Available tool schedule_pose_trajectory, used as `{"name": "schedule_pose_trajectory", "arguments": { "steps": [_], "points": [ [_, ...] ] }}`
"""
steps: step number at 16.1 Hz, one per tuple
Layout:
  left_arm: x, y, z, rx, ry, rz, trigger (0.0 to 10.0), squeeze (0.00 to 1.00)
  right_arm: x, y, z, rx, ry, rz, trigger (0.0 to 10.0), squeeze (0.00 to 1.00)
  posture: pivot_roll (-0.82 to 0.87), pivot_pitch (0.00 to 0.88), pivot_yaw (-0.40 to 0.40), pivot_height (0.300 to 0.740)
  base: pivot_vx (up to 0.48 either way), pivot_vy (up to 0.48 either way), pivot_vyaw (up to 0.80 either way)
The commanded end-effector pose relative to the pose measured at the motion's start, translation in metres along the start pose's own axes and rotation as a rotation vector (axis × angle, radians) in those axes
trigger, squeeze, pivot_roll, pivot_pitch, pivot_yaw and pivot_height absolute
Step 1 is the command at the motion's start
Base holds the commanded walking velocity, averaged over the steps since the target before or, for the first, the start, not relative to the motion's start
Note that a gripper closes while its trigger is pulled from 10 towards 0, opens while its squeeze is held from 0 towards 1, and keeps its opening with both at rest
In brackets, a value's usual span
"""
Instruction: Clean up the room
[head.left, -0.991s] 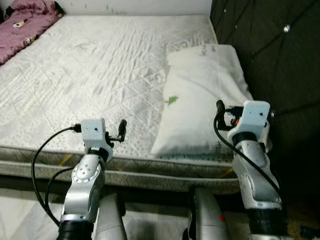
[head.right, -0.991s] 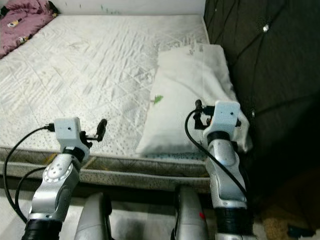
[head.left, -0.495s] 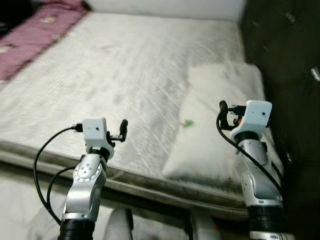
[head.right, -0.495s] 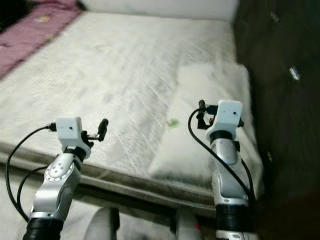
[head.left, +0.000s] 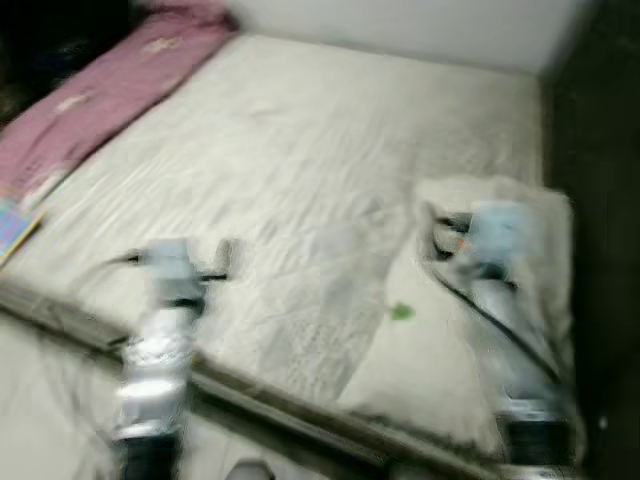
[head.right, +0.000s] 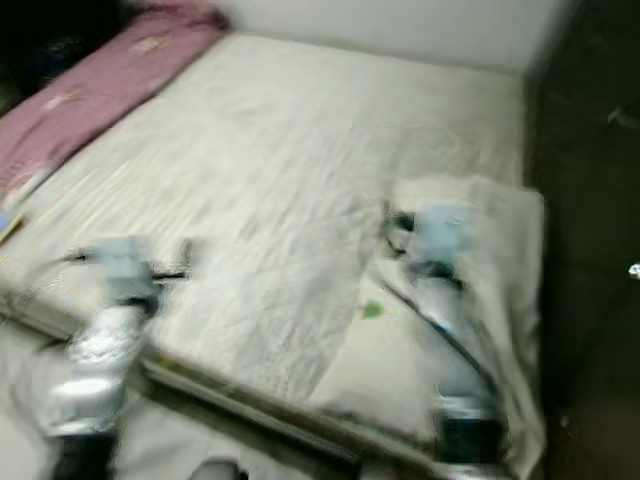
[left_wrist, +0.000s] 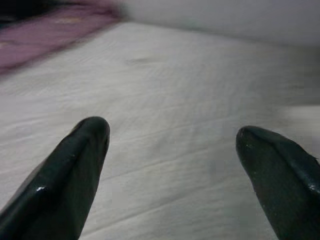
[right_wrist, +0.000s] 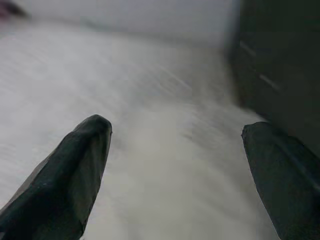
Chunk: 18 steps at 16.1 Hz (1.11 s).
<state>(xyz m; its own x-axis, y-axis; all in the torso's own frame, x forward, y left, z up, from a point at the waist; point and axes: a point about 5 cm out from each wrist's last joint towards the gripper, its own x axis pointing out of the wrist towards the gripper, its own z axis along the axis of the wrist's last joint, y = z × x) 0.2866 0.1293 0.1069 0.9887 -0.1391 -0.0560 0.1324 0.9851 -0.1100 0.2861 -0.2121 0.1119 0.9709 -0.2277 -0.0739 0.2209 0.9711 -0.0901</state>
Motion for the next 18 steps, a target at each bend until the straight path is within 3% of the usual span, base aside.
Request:
{"name": "schedule_pose_trajectory", "arguments": {
  "steps": [1, 4, 7, 9, 18],
  "points": [
    [-0.0067, 0.0226, -0.0018, 0.028, 0.014, 0.065, 10.0, 0.00, 0.0019, 0.0240, 0.0105, 0.028, -0.036, 0.064, 10.0, 0.00, 0.02, 0.000, 0.027, 0.740, 0.000, 0.000, 0.00],
    [-0.0080, 0.0214, -0.0034, 0.025, 0.020, 0.067, 10.0, 0.00, -0.0004, 0.0229, 0.0083, -0.016, -0.043, 0.082, 10.0, 0.00, 0.03, 0.000, 0.022, 0.740, 0.000, 0.000, 0.00],
    [-0.0081, 0.0210, -0.0046, 0.015, 0.026, 0.083, 10.0, 0.00, 0.0012, 0.0223, 0.0070, 0.010, -0.025, 0.077, 10.0, 0.00, 0.03, 0.000, 0.017, 0.740, 0.000, 0.000, 0.00],
    [-0.0082, 0.0176, -0.0045, -0.002, 0.031, 0.070, 10.0, 0.00, 0.0020, 0.0219, 0.0036, 0.057, 0.003, 0.065, 10.0, 0.00, 0.03, 0.000, 0.014, 0.740, 0.000, 0.000, -0.71],
    [-0.0085, 0.0153, -0.0057, -0.019, 0.035, 0.060, 10.0, 0.00, 0.0044, 0.0257, 0.0032, 0.070, 0.012, 0.078, 10.0, 0.00, 0.03, 0.000, 0.014, 0.740, 0.000, 0.000, -0.53]
  ]
}}
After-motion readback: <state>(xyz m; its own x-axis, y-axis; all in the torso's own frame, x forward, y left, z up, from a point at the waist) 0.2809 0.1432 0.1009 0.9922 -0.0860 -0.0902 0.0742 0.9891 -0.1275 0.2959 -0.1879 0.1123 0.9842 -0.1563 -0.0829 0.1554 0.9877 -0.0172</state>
